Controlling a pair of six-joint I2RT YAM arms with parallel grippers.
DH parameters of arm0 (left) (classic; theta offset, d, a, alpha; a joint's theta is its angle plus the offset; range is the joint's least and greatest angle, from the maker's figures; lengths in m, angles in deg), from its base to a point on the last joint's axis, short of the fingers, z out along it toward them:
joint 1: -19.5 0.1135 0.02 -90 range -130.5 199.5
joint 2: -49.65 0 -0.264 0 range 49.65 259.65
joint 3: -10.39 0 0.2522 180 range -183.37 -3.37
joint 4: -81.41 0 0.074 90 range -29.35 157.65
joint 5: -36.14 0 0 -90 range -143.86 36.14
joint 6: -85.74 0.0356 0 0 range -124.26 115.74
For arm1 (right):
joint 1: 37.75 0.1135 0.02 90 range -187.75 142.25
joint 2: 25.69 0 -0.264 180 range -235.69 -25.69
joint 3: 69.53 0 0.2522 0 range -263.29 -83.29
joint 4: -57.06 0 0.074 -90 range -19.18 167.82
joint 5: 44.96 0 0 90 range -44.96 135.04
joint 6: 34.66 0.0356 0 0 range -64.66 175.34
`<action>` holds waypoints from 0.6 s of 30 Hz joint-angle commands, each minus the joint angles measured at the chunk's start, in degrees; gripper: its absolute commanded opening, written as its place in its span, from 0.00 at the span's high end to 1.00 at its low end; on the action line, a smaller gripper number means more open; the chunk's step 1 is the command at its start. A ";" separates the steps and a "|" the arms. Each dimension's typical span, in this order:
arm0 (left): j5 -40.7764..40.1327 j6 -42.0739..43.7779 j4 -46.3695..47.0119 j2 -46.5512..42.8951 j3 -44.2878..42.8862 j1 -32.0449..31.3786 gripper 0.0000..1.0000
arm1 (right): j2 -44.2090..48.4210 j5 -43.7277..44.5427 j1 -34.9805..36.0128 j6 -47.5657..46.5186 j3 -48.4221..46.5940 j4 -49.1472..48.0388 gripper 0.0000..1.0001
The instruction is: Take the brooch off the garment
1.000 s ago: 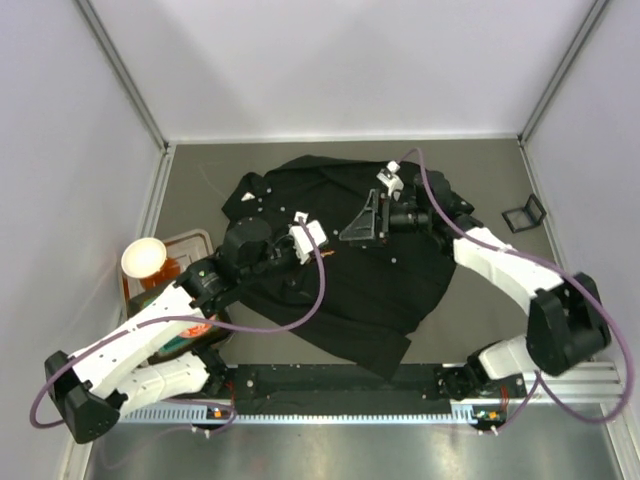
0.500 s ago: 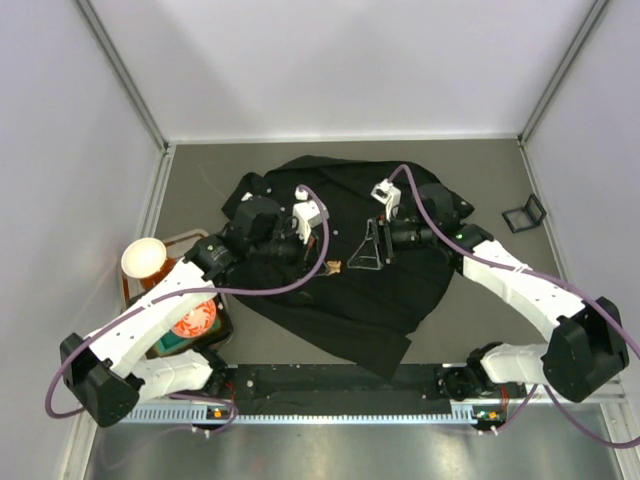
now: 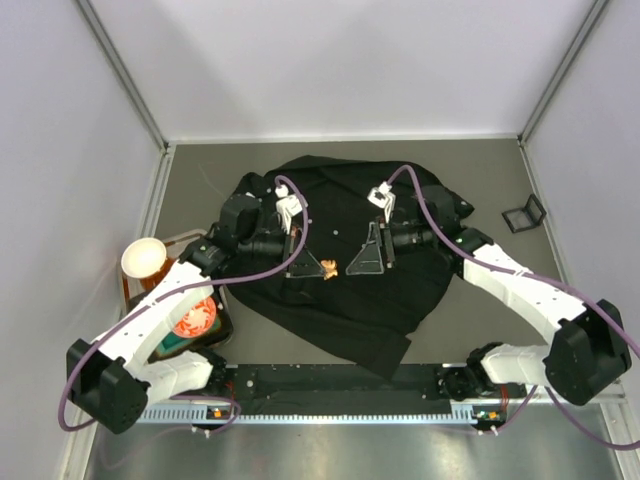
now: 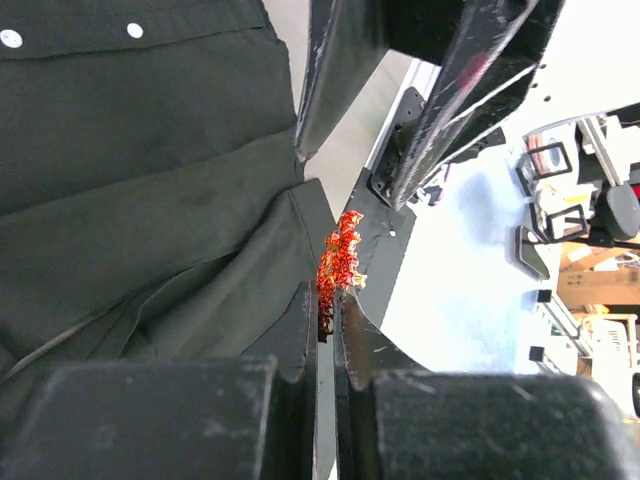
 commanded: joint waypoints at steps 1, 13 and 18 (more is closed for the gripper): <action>3.78 -5.09 9.38 -2.33 1.62 0.38 1.00 | -2.01 -1.92 1.49 3.31 -2.48 -6.84 0.51; 5.27 -6.33 9.38 -0.66 1.18 0.56 1.00 | -4.29 -1.92 3.60 10.26 -3.44 -16.00 0.56; 5.44 -6.94 10.17 -1.01 1.53 0.65 1.00 | -5.17 -2.36 4.04 11.67 -3.53 -17.93 0.63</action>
